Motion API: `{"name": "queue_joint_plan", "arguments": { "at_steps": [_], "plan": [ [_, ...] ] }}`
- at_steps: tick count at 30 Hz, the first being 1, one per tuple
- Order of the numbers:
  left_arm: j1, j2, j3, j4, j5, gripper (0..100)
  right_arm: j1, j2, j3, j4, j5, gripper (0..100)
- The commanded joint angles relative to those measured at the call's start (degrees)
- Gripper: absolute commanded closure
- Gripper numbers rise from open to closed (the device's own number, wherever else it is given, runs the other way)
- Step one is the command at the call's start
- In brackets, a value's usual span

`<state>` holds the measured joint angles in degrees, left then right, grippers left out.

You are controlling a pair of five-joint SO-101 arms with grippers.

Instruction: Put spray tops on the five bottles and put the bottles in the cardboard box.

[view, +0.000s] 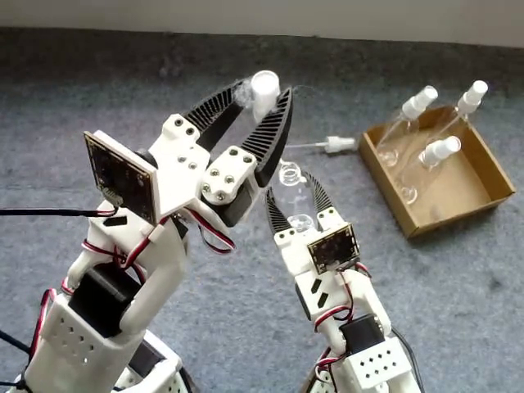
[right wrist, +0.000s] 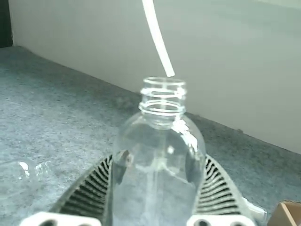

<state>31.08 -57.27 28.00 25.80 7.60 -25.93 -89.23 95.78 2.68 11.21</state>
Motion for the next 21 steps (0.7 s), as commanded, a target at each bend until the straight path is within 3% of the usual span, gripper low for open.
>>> {"name": "queue_joint_plan", "arguments": {
  "at_steps": [1,21],
  "plan": [
    [-0.5,0.4,-0.6,-1.4,0.6,100,-0.3,-0.6,5.2,-1.5,0.5,88.7],
    [-0.5,0.1,1.5,1.8,1.0,100,-0.3,-0.6,5.1,-1.6,0.5,88.7]
  ]
}}
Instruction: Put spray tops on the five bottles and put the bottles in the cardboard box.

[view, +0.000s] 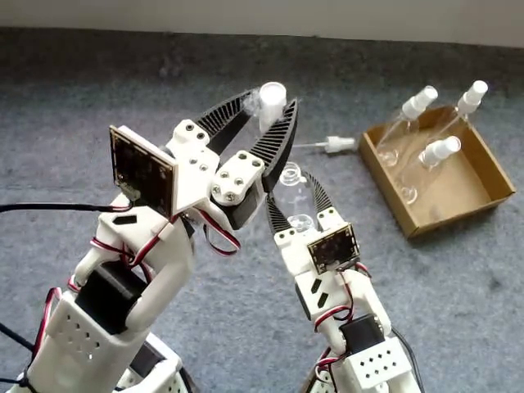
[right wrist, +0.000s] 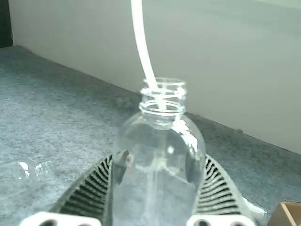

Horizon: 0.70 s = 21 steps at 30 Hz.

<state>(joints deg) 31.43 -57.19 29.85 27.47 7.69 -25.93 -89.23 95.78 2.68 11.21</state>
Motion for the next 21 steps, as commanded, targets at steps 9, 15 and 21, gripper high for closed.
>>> {"name": "queue_joint_plan", "arguments": {
  "at_steps": [9,15,21],
  "plan": [
    [-0.8,0.5,11.2,-5.4,1.0,100,-0.3,-0.6,5.1,-1.6,0.5,88.7],
    [-0.8,0.5,22.2,-18.8,1.0,100,-0.3,-0.6,5.1,-1.6,0.5,88.7],
    [1.3,0.0,27.0,-19.2,1.0,100,-0.3,-0.6,5.1,-1.6,0.5,88.7]
  ]
}}
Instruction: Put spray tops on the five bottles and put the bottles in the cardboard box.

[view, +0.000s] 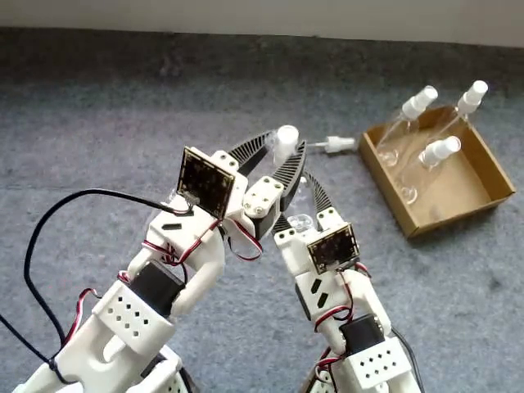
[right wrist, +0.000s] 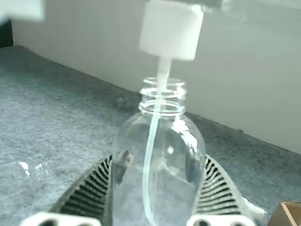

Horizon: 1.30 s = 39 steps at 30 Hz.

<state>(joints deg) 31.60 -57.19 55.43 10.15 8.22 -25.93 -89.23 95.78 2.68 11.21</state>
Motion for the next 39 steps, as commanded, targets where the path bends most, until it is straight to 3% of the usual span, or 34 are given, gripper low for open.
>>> {"name": "queue_joint_plan", "arguments": {
  "at_steps": [1,14,21,39],
  "plan": [
    [2.0,0.0,2.0,-1.8,0.4,100,-0.3,-0.6,5.1,-1.6,0.5,88.7],
    [2.6,0.0,2.2,-1.7,0.5,100,-0.2,-0.6,5.1,-1.6,0.5,88.7],
    [0.7,0.0,2.2,-1.6,9.5,100,1.1,-0.6,5.0,-1.6,0.1,88.7],
    [1.5,0.0,3.8,0.9,9.5,100,1.7,-0.6,0.8,-1.1,-5.4,88.7]
  ]
}}
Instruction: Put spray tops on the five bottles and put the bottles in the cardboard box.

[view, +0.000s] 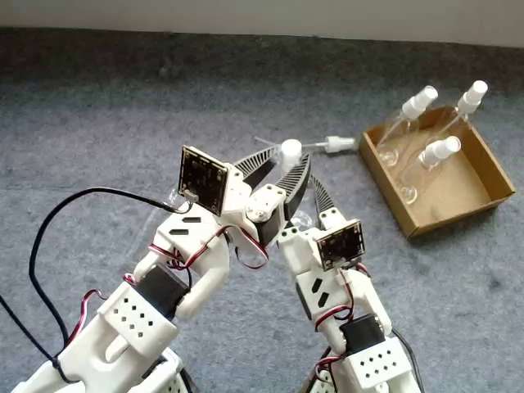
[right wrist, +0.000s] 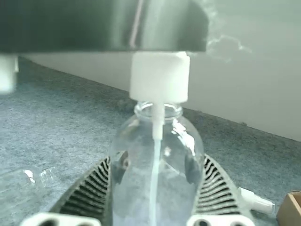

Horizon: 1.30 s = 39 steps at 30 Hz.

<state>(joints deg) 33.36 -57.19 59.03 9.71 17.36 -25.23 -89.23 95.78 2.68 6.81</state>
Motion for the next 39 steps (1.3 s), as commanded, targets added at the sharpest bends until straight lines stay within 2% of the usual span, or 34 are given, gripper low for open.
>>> {"name": "queue_joint_plan", "arguments": {
  "at_steps": [1,6,10,15,21,26,28,34,39],
  "plan": [
    [-0.2,0.0,0.2,1.7,0.3,100,1.0,-0.6,0.8,-1.0,-1.1,88.7],
    [-0.6,0.0,0.1,1.7,-0.2,99,1.0,-0.6,1.1,-1.0,-0.9,88.7],
    [0.0,0.0,0.3,1.6,-5.9,99,1.0,-0.6,1.1,-1.0,-0.9,88.7],
    [0.0,0.0,1.5,1.5,-6.3,99,1.0,-0.6,0.7,2.2,-1.1,88.7],
    [0.0,0.0,4.5,-3.8,-6.3,99,1.0,-0.6,0.7,2.8,-1.1,88.7],
    [0.0,0.0,6.1,-4.0,-6.3,99,1.0,-0.6,0.7,2.9,-0.9,88.7],
    [0.0,0.0,6.2,-4.0,-6.3,96,1.0,-0.6,0.7,2.9,-0.9,88.7],
    [0.0,0.0,5.9,-4.0,-6.1,76,1.0,-0.6,0.7,2.9,-0.8,88.7],
    [-0.6,-0.4,5.7,-4.0,-6.3,74,2.2,-0.6,1.0,2.8,-0.8,88.7]
  ]
}}
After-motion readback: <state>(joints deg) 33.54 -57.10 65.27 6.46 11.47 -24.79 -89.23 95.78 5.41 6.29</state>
